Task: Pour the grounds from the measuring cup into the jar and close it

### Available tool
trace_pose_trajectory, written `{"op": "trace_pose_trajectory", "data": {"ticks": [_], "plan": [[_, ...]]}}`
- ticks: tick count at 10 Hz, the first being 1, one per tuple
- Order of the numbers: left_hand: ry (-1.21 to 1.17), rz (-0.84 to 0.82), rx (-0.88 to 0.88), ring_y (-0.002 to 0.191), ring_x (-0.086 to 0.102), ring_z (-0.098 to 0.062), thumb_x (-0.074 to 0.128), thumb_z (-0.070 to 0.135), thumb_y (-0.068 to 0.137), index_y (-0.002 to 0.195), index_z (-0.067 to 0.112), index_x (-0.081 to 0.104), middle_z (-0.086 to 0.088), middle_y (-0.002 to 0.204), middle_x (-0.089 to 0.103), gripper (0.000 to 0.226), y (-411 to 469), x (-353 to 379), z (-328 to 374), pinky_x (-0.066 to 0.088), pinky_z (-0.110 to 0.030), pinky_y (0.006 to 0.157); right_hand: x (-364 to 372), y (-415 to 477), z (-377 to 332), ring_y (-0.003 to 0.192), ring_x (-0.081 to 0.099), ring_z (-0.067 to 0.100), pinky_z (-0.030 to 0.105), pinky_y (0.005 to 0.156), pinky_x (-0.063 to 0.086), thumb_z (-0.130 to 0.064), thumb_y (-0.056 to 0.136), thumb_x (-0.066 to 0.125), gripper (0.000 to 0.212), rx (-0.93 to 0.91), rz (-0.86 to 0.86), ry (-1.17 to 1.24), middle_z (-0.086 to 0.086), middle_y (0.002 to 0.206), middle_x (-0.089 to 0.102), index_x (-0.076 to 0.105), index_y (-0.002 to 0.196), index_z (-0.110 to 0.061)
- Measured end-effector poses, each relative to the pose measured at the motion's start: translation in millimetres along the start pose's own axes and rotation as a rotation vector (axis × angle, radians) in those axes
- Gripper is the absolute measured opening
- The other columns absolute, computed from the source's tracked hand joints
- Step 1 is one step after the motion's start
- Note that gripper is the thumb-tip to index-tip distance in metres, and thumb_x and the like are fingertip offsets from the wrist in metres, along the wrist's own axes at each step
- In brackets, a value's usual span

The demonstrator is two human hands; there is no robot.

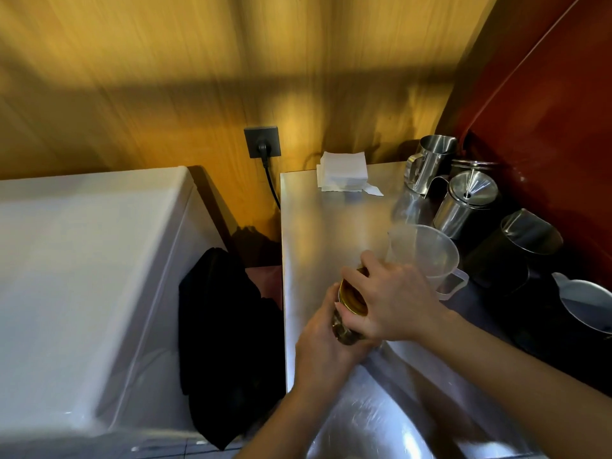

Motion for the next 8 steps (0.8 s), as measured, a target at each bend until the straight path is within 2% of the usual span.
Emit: {"op": "trace_pose_trajectory", "data": {"ticks": [1,2,4,5,6,7,8], "plan": [[0.053,0.107,-0.011,0.101,0.059,0.001,0.076,0.063,0.056,0.133,0.042,0.037,0.020,0.110,0.064,0.088,-6,-1,-2,0.054,-0.036,0.081,0,2,2,0.038,0.047,0.026,0.021,0.042,0.027,-0.057,0.075,0.048,0.042,0.057,0.028,-0.027,0.009,0.069,0.053,0.056,0.085,-0.017],[0.053,0.120,-0.030,0.101,0.059,0.002,0.076,0.065,0.056,0.132,0.041,0.038,0.021,0.110,0.064,0.089,-7,0,-5,0.055,-0.035,0.080,0,2,3,0.036,0.045,0.026,0.021,0.042,0.027,-0.055,0.074,0.054,0.039,0.089,0.051,-0.010,0.009,0.068,0.052,0.056,0.082,-0.017],[0.033,0.054,-0.037,0.098,0.059,0.003,0.078,0.056,0.056,0.125,0.053,0.034,0.027,0.107,0.062,0.082,-3,0,0,0.056,-0.033,0.077,-4,1,5,0.041,0.049,0.026,0.022,0.041,0.029,-0.057,0.075,0.045,0.042,0.096,0.057,0.034,0.009,0.071,0.052,0.056,0.085,-0.018],[-0.003,-0.039,-0.033,0.104,0.057,-0.004,0.081,0.045,0.059,0.123,0.052,0.035,0.021,0.113,0.057,0.079,2,2,4,0.053,-0.035,0.083,-1,-1,8,0.053,0.055,0.027,0.027,0.044,0.036,-0.067,0.075,0.038,0.053,0.103,0.021,0.028,0.007,0.080,0.055,0.053,0.097,-0.021],[0.094,-0.085,-0.030,0.114,0.042,-0.012,0.080,0.049,0.058,0.130,0.041,0.036,0.012,0.115,0.039,0.085,4,-7,11,0.041,-0.025,0.094,6,-2,15,0.073,0.058,0.023,0.030,0.058,0.039,-0.080,0.068,0.030,0.070,0.086,-0.105,0.060,0.000,0.093,0.056,0.043,0.114,-0.030],[0.182,-0.230,-0.032,0.123,0.031,-0.013,0.077,0.052,0.060,0.118,0.056,0.037,0.008,0.123,0.032,0.070,13,-17,20,0.031,-0.030,0.104,8,1,23,0.088,0.052,0.017,0.032,0.076,0.037,-0.083,0.067,0.032,0.075,0.026,-0.228,0.150,-0.005,0.101,0.055,0.036,0.124,-0.036],[0.224,-0.325,-0.045,0.130,0.016,-0.006,0.076,0.051,0.068,0.127,0.050,0.036,0.012,0.137,0.019,0.072,16,-30,30,0.021,-0.027,0.106,11,4,28,0.105,0.048,0.016,0.034,0.088,0.040,-0.077,0.069,0.040,0.073,-0.028,-0.325,0.250,-0.005,0.118,0.052,0.038,0.128,-0.034]]}}
Point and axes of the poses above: each hand's wrist, its own y-axis towards the middle knuckle, its own x-axis out of the palm, z = x × y, the point moved 10 cm from there along y, towards the middle knuckle
